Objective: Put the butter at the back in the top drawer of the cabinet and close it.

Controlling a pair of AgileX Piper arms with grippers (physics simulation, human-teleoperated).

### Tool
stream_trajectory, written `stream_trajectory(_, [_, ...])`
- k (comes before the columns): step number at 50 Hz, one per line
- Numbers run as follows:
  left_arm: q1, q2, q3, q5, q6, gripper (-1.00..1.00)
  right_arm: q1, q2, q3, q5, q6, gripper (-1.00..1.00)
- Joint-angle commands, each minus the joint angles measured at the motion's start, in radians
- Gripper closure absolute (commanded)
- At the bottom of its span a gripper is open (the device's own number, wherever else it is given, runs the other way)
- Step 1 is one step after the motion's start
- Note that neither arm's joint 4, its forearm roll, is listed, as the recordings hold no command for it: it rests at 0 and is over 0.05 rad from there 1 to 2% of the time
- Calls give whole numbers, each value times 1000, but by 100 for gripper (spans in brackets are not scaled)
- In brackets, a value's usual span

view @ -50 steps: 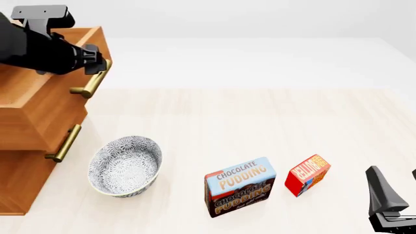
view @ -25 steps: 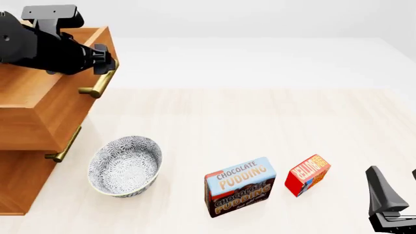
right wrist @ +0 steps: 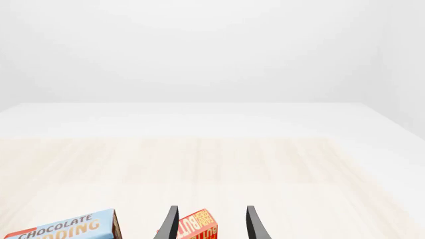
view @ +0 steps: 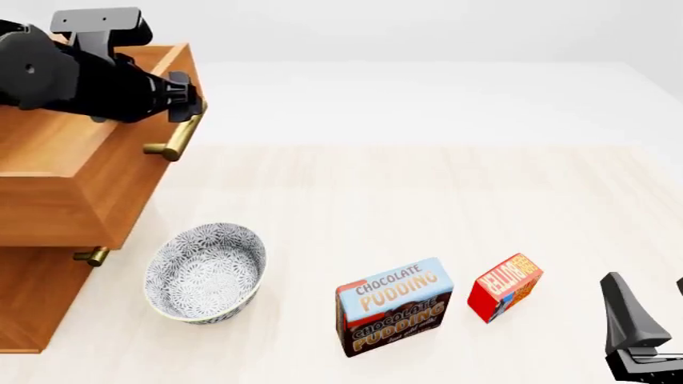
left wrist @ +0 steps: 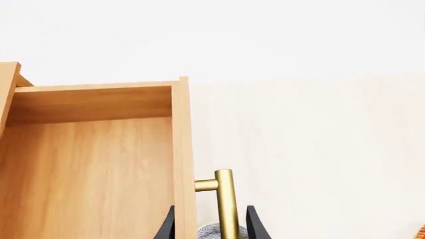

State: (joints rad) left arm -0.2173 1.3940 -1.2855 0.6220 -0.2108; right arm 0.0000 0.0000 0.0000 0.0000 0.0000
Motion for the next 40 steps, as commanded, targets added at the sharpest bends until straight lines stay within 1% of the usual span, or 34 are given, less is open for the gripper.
stream_trajectory(1, [-95,48,128,3,124,-100,0,0,0,0,0,-100])
stream_trajectory(4, [-105,40,121,5,117,-100,0,0,0,0,0,-100])
stream_trajectory(5, [-124,31,109,9,97,-100,0,0,0,0,0,-100])
stream_trajectory(26, [-175,11,92,19,91,-100,0,0,0,0,0,-100])
stream_trajectory(40, [-211,10,100,11,81,-100,0,0,0,0,0,-100])
